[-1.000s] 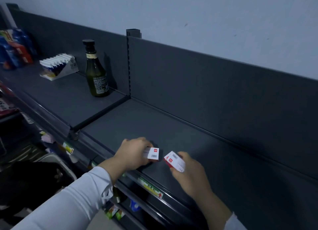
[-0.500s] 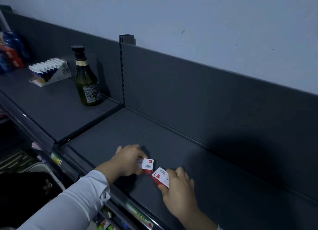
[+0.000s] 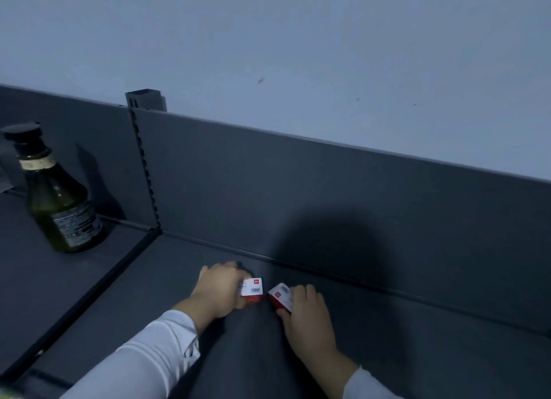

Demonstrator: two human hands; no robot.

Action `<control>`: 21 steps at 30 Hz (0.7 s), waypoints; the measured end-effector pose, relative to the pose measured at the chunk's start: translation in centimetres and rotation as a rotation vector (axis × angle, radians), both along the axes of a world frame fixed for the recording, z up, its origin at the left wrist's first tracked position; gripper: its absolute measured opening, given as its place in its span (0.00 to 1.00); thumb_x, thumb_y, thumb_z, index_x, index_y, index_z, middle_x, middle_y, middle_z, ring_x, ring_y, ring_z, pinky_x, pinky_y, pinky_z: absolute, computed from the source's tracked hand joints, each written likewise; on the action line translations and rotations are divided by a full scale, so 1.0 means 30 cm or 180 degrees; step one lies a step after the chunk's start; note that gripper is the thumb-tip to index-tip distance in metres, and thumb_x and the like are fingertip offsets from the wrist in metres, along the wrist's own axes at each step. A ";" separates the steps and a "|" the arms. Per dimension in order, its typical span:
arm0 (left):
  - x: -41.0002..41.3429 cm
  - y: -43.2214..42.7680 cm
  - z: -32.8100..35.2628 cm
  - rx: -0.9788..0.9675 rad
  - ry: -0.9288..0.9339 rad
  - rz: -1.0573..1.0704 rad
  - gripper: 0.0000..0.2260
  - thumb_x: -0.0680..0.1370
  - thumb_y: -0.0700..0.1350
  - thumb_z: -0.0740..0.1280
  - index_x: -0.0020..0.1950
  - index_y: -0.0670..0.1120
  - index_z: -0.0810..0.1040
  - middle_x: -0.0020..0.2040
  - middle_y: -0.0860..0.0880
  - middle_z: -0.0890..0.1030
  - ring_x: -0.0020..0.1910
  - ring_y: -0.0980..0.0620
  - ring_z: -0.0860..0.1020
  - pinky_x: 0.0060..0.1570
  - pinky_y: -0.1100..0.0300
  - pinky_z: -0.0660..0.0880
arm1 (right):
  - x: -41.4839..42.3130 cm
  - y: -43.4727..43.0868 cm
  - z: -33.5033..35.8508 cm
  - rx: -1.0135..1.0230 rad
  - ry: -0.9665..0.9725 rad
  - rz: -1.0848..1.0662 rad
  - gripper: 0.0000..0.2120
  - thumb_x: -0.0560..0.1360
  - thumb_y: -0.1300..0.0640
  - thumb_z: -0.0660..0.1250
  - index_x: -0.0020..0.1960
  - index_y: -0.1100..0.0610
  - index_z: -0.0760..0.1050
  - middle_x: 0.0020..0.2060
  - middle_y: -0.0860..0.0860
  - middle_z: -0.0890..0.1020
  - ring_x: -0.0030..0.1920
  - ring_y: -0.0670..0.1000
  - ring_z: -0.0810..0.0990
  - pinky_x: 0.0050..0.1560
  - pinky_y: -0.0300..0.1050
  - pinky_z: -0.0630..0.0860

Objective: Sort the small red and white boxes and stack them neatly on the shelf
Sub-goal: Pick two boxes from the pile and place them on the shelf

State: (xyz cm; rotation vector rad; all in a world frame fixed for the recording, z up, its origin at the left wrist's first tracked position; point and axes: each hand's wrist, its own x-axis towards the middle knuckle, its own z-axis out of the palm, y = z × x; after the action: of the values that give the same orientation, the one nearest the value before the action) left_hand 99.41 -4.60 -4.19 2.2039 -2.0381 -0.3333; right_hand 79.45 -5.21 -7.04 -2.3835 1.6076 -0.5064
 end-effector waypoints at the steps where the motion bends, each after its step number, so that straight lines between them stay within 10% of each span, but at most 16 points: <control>1: 0.010 -0.024 -0.008 -0.0069 0.0031 0.0005 0.14 0.72 0.60 0.68 0.55 0.59 0.78 0.51 0.56 0.73 0.57 0.51 0.74 0.49 0.55 0.61 | 0.015 -0.019 0.009 0.0058 0.0106 -0.0055 0.16 0.77 0.47 0.66 0.60 0.55 0.71 0.56 0.52 0.73 0.56 0.54 0.74 0.56 0.46 0.71; 21: 0.055 -0.219 -0.058 -0.0299 -0.0132 -0.0476 0.22 0.75 0.60 0.67 0.67 0.56 0.70 0.62 0.53 0.73 0.62 0.50 0.71 0.57 0.54 0.65 | 0.100 -0.146 -0.003 0.0185 0.0284 -0.0710 0.17 0.80 0.49 0.61 0.66 0.53 0.68 0.61 0.53 0.72 0.60 0.55 0.71 0.57 0.49 0.69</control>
State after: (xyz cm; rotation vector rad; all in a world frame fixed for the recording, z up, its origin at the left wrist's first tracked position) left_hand 101.05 -11.16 -5.92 2.0265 -2.1983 -0.2029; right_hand 82.44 -9.60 -7.12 -2.2263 1.9126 -0.3908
